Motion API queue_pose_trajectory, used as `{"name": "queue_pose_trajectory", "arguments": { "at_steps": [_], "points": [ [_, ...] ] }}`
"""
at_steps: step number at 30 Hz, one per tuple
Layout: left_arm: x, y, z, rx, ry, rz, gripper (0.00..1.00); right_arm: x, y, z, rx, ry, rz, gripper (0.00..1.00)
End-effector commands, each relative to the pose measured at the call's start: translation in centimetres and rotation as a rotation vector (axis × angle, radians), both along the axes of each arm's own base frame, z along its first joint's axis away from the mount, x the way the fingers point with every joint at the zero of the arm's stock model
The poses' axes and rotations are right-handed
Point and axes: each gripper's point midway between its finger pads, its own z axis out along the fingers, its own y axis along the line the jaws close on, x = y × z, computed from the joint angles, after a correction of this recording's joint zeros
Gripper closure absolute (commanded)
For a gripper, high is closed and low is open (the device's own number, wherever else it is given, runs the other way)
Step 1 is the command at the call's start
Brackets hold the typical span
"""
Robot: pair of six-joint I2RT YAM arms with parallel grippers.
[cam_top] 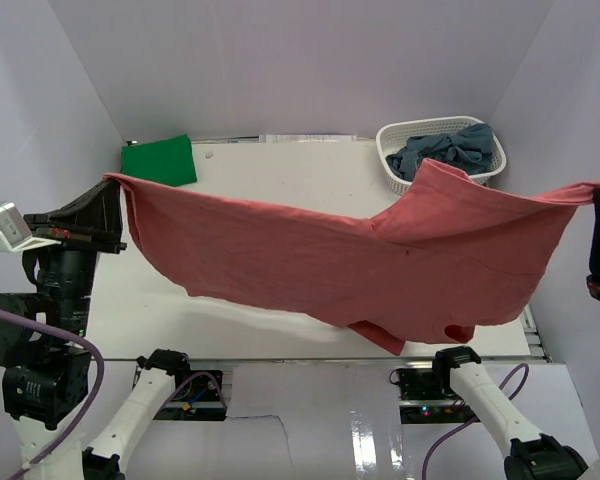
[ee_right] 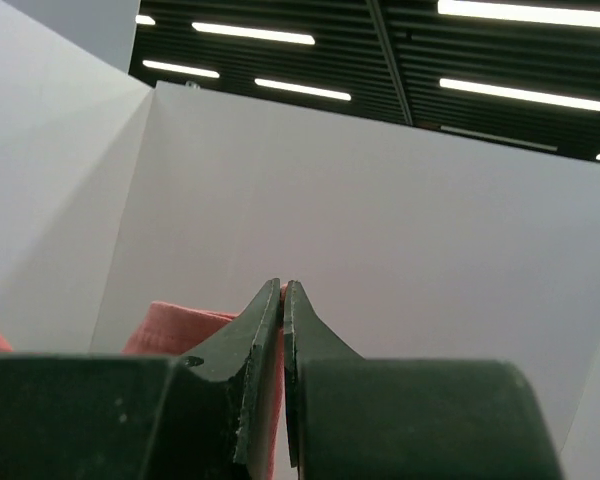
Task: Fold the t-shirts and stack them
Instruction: Flatten out the tshirt
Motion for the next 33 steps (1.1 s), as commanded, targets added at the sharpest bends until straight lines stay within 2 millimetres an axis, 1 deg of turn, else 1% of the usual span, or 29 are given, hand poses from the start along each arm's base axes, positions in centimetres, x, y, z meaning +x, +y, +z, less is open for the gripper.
{"name": "queue_pose_trajectory", "arguments": {
  "at_steps": [1, 3, 5, 6, 8, 11, 12, 13, 15, 16, 18, 19, 20, 21, 22, 23, 25, 27, 28, 30, 33],
  "points": [
    [0.4, 0.4, -0.1, -0.02, 0.004, 0.025, 1.0, -2.9, -0.8, 2.7, 0.024, -0.132, -0.021, 0.92],
    [0.0, 0.5, 0.2, -0.02, -0.008, 0.026, 1.0, -3.8, -0.9, 3.3, 0.028, -0.16, -0.022, 0.92],
    [-0.3, 0.6, 0.2, -0.023, -0.012, 0.026, 1.0, -4.2, -0.7, 3.5, 0.024, -0.174, -0.005, 0.92],
    [-0.6, 0.7, 0.2, -0.025, -0.015, 0.024, 1.0, -4.3, -0.6, 3.5, 0.022, -0.176, 0.001, 0.92],
    [-0.7, 0.7, -0.5, -0.025, -0.003, 0.026, 1.0, -4.0, -0.2, 3.2, 0.016, -0.167, 0.014, 0.92],
    [-0.3, 0.8, -1.7, -0.023, 0.022, 0.037, 1.0, -3.4, 0.2, 2.9, 0.0, -0.159, 0.013, 0.92],
    [-0.3, 0.9, -1.7, -0.022, 0.022, 0.04, 1.0, -3.4, 0.3, 2.9, -0.002, -0.159, 0.009, 0.92],
    [-0.3, 0.9, -1.8, -0.022, 0.023, 0.042, 1.0, -3.8, 0.2, 3.2, 0.0, -0.173, 0.004, 0.92],
    [-0.6, 1.2, -1.2, -0.019, 0.01, 0.052, 1.0, -4.1, 0.2, 3.8, 0.001, -0.194, 0.0, 0.92],
    [-0.6, 1.2, -0.9, -0.017, 0.007, 0.056, 1.0, -4.8, 0.1, 4.3, 0.003, -0.217, 0.002, 0.92],
    [-1.3, 1.4, 0.3, -0.02, -0.022, 0.059, 1.0, -5.0, 0.1, 4.8, 0.001, -0.228, 0.001, 0.92],
    [-1.6, 1.5, 0.6, -0.017, -0.03, 0.058, 1.0, -5.4, 0.2, 5.0, 0.009, -0.234, 0.017, 0.92],
    [-2.3, 1.8, 1.5, -0.024, -0.053, 0.063, 1.0, -5.8, 0.2, 5.0, 0.013, -0.243, 0.022, 0.92],
    [-2.5, 1.8, 1.8, -0.019, -0.058, 0.06, 1.0, -6.5, 0.1, 5.4, 0.022, -0.275, 0.025, 0.92],
    [-2.8, 1.9, 2.2, -0.019, -0.069, 0.06, 1.0, -6.2, 0.1, 5.2, 0.025, -0.273, 0.023, 0.92],
    [-3.4, 2.1, 2.8, -0.022, -0.085, 0.063, 1.0, -7.0, 0.0, 5.2, 0.031, -0.291, 0.023, 0.92],
    [-3.8, 2.2, 3.2, -0.02, -0.095, 0.066, 1.0, -7.6, 0.0, 5.3, 0.035, -0.319, 0.023, 0.92],
    [-4.4, 2.7, 3.6, -0.03, -0.11, 0.079, 1.0, -8.0, 0.1, 5.0, 0.037, -0.331, 0.025, 0.92],
    [-4.5, 2.8, 3.8, -0.034, -0.115, 0.081, 1.0, -8.7, 0.0, 5.2, 0.042, -0.366, 0.022, 0.92],
    [-5.1, 3.1, 4.2, -0.042, -0.129, 0.087, 1.0, -9.1, -0.1, 4.9, 0.055, -0.381, 0.024, 0.92],
    [-5.7, 3.5, 4.9, -0.047, -0.148, 0.095, 1.0, -11.2, -0.9, 5.6, 0.093, -0.446, 0.007, 0.92]
  ]
}}
